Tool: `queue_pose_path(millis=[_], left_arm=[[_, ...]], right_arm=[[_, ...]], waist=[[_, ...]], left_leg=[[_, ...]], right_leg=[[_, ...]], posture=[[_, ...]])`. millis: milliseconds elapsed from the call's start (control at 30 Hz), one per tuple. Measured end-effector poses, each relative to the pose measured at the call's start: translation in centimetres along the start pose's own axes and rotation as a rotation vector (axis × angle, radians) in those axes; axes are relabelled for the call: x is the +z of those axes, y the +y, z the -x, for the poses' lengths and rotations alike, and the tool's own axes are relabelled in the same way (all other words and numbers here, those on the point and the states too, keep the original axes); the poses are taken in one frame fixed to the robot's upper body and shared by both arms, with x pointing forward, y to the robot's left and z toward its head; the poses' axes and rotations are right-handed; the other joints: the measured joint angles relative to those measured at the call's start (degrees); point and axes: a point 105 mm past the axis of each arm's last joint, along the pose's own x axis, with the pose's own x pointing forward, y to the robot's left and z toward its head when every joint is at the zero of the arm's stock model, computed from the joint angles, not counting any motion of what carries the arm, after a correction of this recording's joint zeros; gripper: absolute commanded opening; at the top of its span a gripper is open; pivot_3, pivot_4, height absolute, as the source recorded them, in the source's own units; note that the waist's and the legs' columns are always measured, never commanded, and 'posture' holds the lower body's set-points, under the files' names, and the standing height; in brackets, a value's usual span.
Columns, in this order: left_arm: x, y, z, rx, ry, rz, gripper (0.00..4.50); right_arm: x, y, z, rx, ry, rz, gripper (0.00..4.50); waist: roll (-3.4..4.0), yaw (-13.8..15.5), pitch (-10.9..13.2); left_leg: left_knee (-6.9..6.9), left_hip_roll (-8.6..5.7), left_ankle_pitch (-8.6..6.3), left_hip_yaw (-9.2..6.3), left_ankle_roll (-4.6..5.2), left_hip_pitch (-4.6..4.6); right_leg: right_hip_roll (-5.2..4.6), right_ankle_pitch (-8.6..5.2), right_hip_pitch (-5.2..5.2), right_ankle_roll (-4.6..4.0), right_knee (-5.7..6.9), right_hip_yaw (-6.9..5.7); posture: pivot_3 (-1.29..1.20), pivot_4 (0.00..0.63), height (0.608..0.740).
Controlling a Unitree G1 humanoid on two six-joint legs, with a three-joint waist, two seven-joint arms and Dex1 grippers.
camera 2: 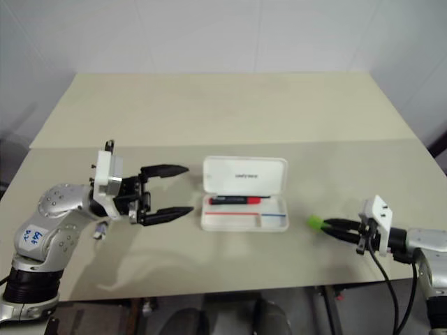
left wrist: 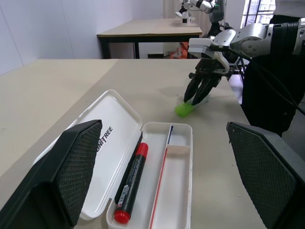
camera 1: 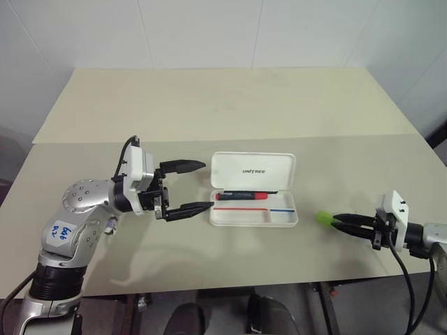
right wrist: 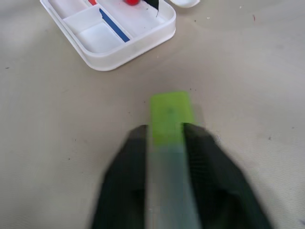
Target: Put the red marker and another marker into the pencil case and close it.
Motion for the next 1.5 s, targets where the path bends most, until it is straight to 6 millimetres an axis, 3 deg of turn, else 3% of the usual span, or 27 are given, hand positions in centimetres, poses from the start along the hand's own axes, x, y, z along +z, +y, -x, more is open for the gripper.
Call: queue_pose_path(millis=[133,300,467,667,800,933,967,1200,1367,1500], left_arm=[[0.0,0.0,0.0,0.000,0.000,0.000,4.50],[0.0,0.0,0.0,0.001,-0.002,0.000,4.50],[0.1,0.0,-0.1,0.000,-0.004,-0.003,4.50],[0.4,0.2,-0.2,-0.004,-0.006,-0.017,4.50],[0.5,0.2,-0.2,-0.006,-0.004,-0.021,4.50],[0.5,0.3,-0.1,-0.003,0.003,-0.023,4.50],[0.4,0.2,-0.1,-0.003,0.003,-0.021,4.50],[0.4,0.2,-0.1,-0.001,0.004,-0.020,4.50],[0.4,0.2,-0.1,-0.008,0.003,-0.027,4.50],[0.4,0.2,0.0,-0.011,0.006,-0.031,4.50]], right_arm=[[0.6,-0.3,0.2,0.004,0.002,0.028,3.69],[0.6,-0.3,0.5,0.016,0.020,0.053,3.69],[-1.1,0.3,0.1,0.057,0.076,0.009,3.69],[-1.9,-0.8,-0.3,0.053,0.111,0.018,3.69],[-2.0,-1.1,-0.4,0.051,0.107,0.018,2.76],[-1.8,-1.0,-0.8,0.056,0.086,0.022,1.26],[-1.8,-0.9,-0.9,0.059,0.080,0.028,1.09],[-0.6,-0.5,-2.1,0.083,0.035,0.070,1.10],[4.7,-1.7,-3.4,0.085,-0.078,0.217,1.10],[8.1,-1.3,-4.0,0.126,-0.144,0.281,1.10]], waist=[[0.00,0.07,0.00],[0.00,0.06,0.00],[0.00,0.05,0.00],[-0.05,-0.19,-0.03],[-0.14,-0.16,-0.09],[-0.14,-0.10,-0.09],[-0.14,-0.13,-0.09],[-0.05,-0.37,-0.03],[0.11,-0.57,0.05],[0.11,0.04,0.05]], left_leg=[[0.00,0.00,0.00,-0.01,0.00,0.01],[0.00,0.00,0.00,0.00,0.00,-0.01],[0.00,-0.01,0.00,0.01,0.00,-0.02],[0.10,0.00,0.01,0.02,-0.01,0.06],[0.27,0.02,0.01,-0.01,-0.01,0.03],[0.26,0.06,0.01,-0.05,-0.01,-0.01],[0.25,0.06,0.01,-0.04,-0.01,-0.01],[0.26,0.06,0.00,-0.02,-0.01,-0.03],[0.25,0.07,0.01,-0.04,-0.01,-0.03],[0.23,0.05,0.00,-0.09,-0.01,-0.12]], right_leg=[[0.00,0.00,0.00,0.00,0.02,0.00],[0.00,0.00,0.00,0.00,-0.01,-0.01],[-0.01,0.00,0.00,0.00,-0.03,-0.01],[0.00,0.01,0.06,-0.01,0.06,0.03],[-0.01,0.02,0.09,-0.01,0.12,0.03],[0.02,0.02,0.06,-0.02,0.09,-0.01],[0.02,0.02,0.05,-0.02,0.08,-0.01],[0.01,0.02,0.04,-0.02,0.09,0.01],[0.03,0.04,0.01,-0.02,0.10,0.01],[0.01,0.03,-0.03,-0.03,0.07,-0.04]], posture=[[0.00,0.150,0.740],[0.00,0.150,0.740],[0.00,0.150,0.740],[0.00,0.150,0.740],[0.00,0.150,0.740],[0.00,0.150,0.740],[0.00,0.150,0.740],[0.00,0.150,0.740],[0.00,0.150,0.740],[0.00,0.150,0.740]])
